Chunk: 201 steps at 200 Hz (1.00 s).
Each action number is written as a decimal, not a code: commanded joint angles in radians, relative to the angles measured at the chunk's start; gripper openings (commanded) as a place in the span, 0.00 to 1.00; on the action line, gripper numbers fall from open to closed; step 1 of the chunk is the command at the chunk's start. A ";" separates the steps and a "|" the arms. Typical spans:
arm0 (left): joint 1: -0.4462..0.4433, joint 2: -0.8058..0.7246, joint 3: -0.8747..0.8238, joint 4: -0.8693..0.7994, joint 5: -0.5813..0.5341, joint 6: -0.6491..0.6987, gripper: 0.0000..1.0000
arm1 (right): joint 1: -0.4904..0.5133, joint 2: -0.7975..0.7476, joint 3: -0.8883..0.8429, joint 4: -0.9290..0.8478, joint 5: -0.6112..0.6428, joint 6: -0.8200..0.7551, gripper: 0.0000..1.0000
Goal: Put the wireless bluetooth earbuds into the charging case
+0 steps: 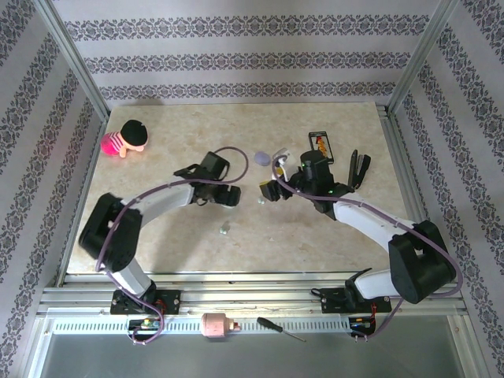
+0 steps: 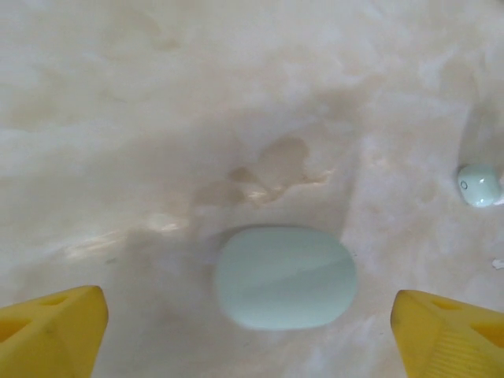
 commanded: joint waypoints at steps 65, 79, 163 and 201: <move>0.279 -0.369 -0.319 0.118 -0.004 -0.152 0.93 | 0.218 0.358 0.161 0.037 0.070 -0.137 0.81; 0.292 -0.393 -0.341 0.124 0.008 -0.154 0.93 | 0.229 0.416 0.197 0.024 0.068 -0.137 0.81; 0.297 -0.398 -0.382 0.173 0.062 -0.129 0.93 | 0.236 0.585 0.318 0.016 0.049 -0.094 0.66; 0.298 -0.395 -0.386 0.176 0.076 -0.117 0.93 | 0.236 0.609 0.340 0.002 0.021 -0.098 0.54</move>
